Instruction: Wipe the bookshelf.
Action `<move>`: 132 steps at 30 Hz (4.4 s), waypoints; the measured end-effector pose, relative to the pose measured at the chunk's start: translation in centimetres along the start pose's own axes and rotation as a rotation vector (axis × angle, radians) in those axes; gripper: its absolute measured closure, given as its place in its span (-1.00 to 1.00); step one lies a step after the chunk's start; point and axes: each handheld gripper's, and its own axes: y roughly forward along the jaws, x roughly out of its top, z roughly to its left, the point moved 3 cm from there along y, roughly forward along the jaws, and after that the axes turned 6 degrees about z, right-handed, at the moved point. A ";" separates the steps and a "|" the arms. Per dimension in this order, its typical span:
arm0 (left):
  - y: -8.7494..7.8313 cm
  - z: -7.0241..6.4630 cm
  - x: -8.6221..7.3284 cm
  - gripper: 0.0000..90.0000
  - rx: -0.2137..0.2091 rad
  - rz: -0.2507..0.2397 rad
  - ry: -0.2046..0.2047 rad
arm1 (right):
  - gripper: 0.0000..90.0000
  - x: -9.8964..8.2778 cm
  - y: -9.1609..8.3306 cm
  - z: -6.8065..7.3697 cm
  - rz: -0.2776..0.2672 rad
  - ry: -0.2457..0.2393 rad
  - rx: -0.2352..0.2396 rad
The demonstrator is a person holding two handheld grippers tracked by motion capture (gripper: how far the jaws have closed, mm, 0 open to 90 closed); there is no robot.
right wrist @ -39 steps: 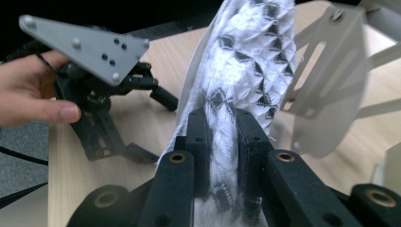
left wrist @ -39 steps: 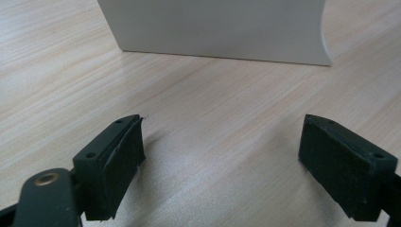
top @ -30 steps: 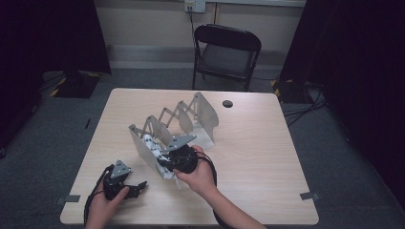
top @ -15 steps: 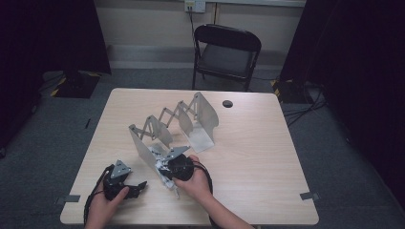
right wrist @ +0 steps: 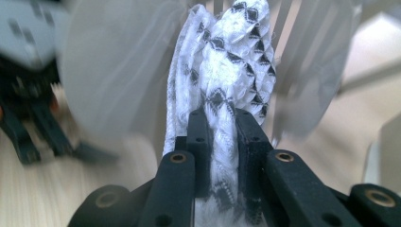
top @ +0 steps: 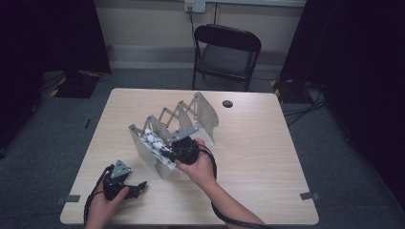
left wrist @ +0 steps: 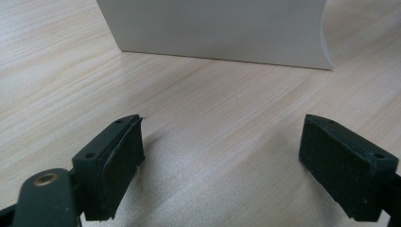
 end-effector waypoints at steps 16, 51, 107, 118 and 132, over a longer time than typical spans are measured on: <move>0.0 0.0 0.0 -0.69 -0.001 0.000 0.002 | 0.75 2.1 2.2 1.1 -0.009 -0.068 0.052; 0.0 0.0 0.0 -0.70 -0.001 0.000 0.003 | 0.03 -4.3 4.5 -0.4 0.073 0.037 -0.005; 0.0 0.0 0.0 -0.70 -0.003 0.001 0.003 | 0.70 -4.6 6.9 0.4 0.074 0.058 -0.050; 0.0 0.0 0.0 -0.71 -0.003 0.001 0.004 | 0.70 0.3 0.1 -0.7 -0.034 0.021 -0.132; 0.0 0.0 0.0 -0.71 -0.003 0.001 0.005 | 0.69 0.5 1.4 -1.3 -0.015 0.046 -0.156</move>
